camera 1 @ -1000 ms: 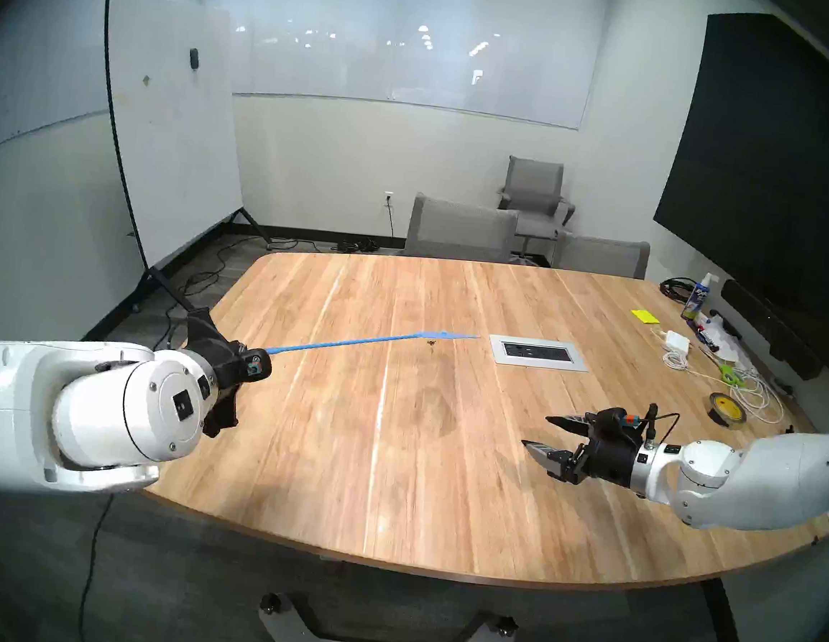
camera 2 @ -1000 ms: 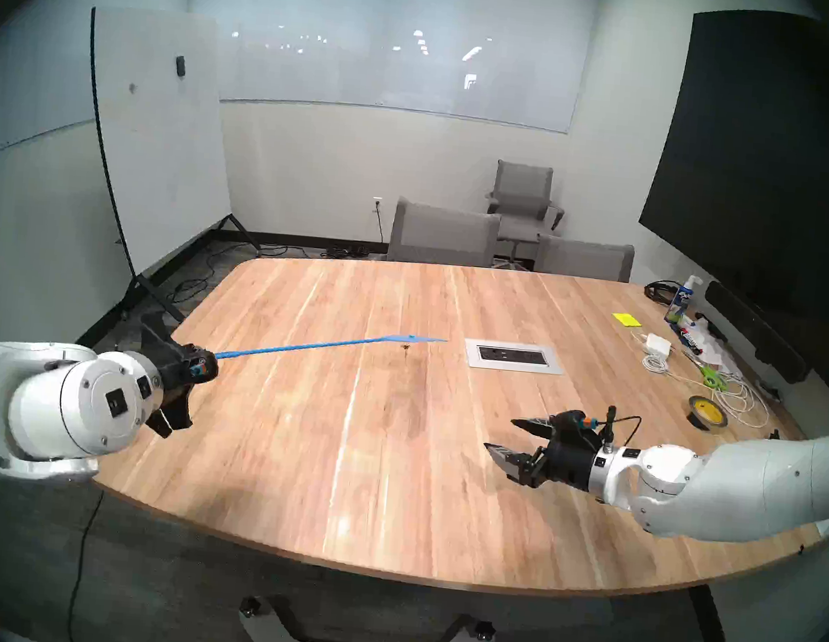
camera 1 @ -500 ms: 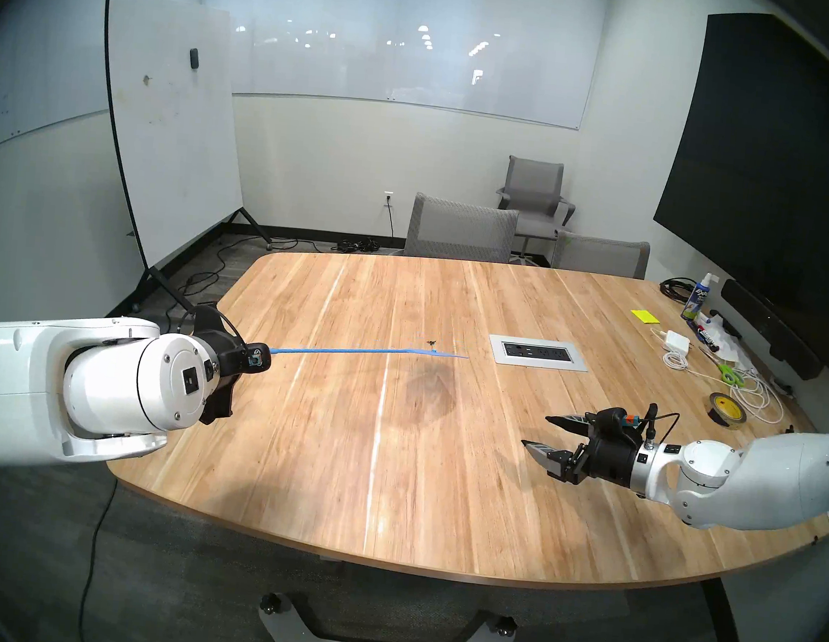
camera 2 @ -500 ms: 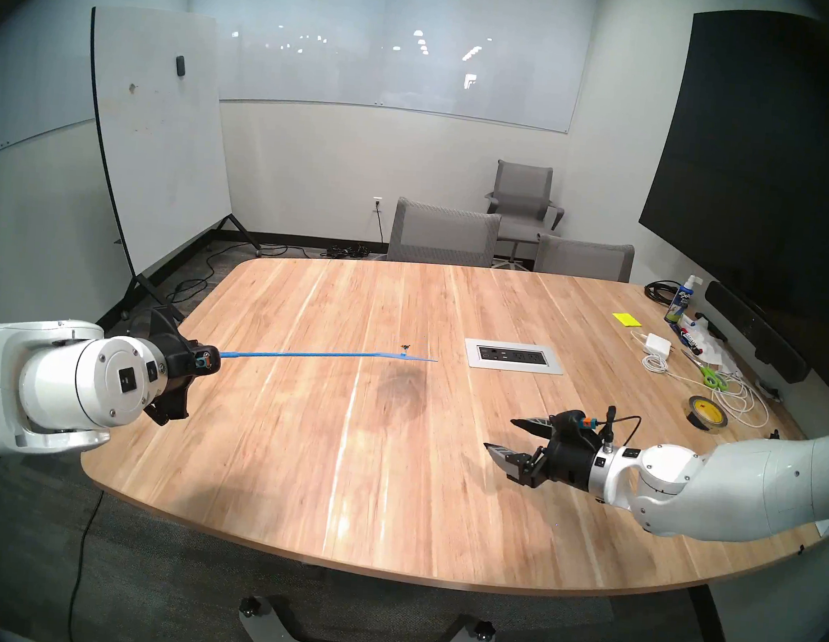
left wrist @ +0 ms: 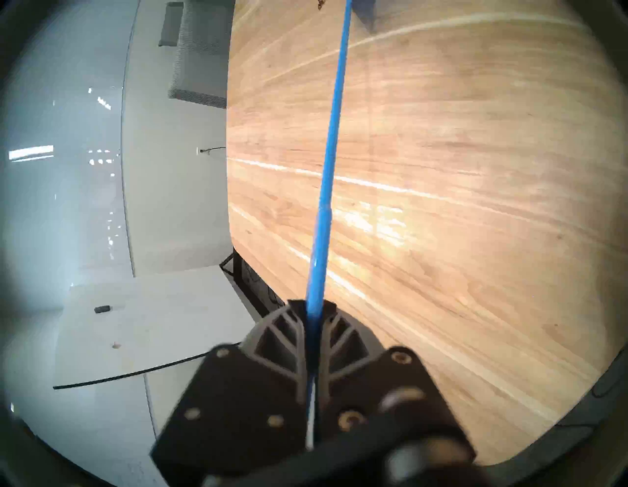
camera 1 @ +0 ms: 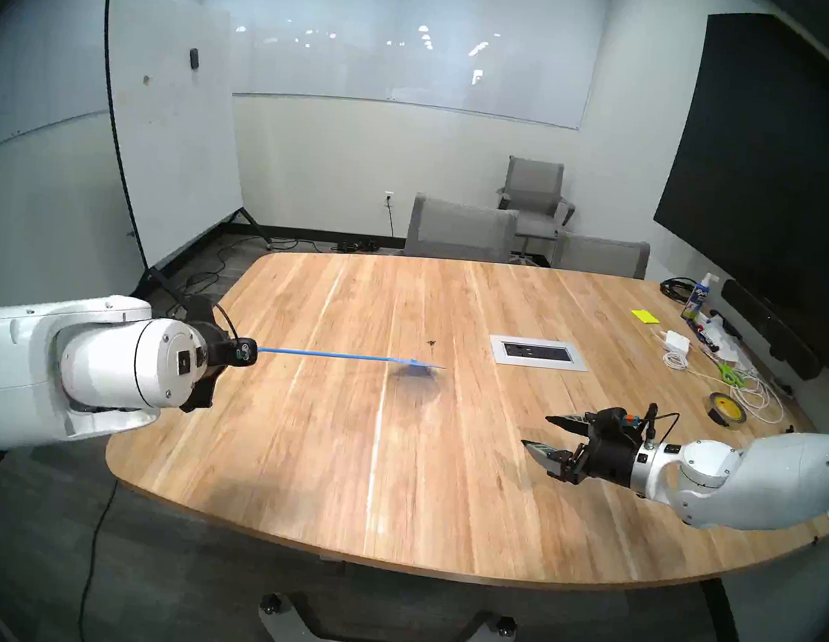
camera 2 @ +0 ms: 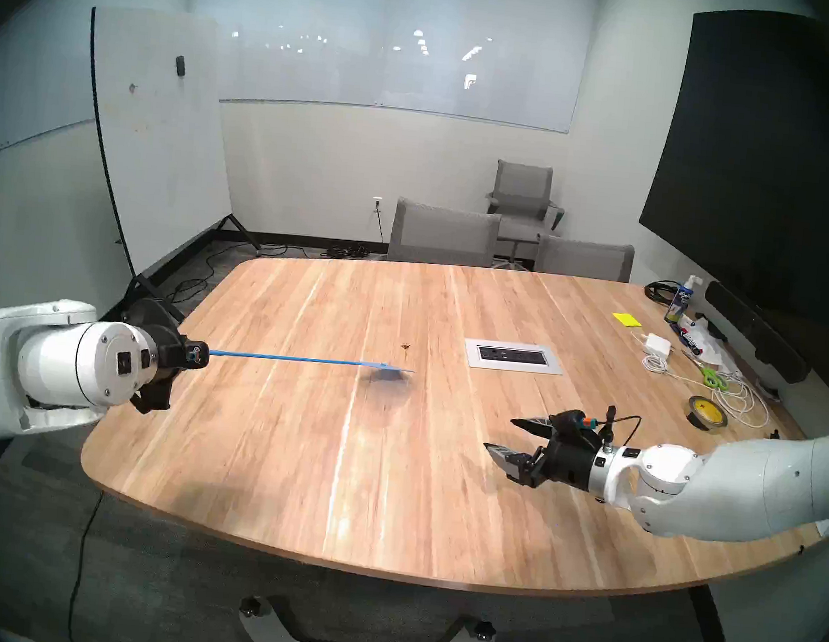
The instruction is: Swat a bug on table
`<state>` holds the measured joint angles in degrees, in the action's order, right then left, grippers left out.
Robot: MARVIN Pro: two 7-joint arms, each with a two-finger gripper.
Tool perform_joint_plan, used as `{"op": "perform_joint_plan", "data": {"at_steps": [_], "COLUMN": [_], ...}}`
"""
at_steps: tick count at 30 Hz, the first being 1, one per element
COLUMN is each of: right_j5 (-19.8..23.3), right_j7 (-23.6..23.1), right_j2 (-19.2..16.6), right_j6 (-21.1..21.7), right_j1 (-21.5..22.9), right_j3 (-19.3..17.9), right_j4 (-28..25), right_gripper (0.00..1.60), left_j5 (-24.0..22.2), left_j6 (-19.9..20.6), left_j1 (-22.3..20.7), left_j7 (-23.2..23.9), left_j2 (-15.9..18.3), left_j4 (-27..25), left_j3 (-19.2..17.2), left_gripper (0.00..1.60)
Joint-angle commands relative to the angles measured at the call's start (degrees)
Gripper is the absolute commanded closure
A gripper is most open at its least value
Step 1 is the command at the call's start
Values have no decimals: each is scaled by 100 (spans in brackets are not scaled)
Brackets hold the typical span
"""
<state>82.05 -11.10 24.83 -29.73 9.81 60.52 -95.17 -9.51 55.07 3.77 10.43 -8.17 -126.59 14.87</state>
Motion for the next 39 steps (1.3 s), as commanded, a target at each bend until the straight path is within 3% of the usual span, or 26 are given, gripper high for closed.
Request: {"op": "perform_joint_plan", "data": {"at_steps": [1,17,27,30,39], "right_j5": [1,-5,-8,-9,-12], "right_j7": [-6,-9,-11,-11,-9], "right_j2": [-18,-26,-31,-31,-33], "right_j6": [-37,-36,-34,-33,-30], "right_j1": [82,79,77,76,72], "right_j3": [-61,-69,-75,-77,-81], "right_j4": [7,5,4,4,4], "right_gripper": [0,0,0,0,0], "left_j5": [591,1777,2536,3048,3582], "left_j6": [-7,-7,-7,-7,-7], "left_j1": [-378,-834,-984,-875,-661], "left_j7": [696,2758,3759,3769,3464], "left_j2": [-63,-119,-223,-315,-508], "left_j4": [-116,-269,-253,-159,-35], "left_j3": [-36,46,71,239,333], "left_gripper": [160,160,160,160,160]}}
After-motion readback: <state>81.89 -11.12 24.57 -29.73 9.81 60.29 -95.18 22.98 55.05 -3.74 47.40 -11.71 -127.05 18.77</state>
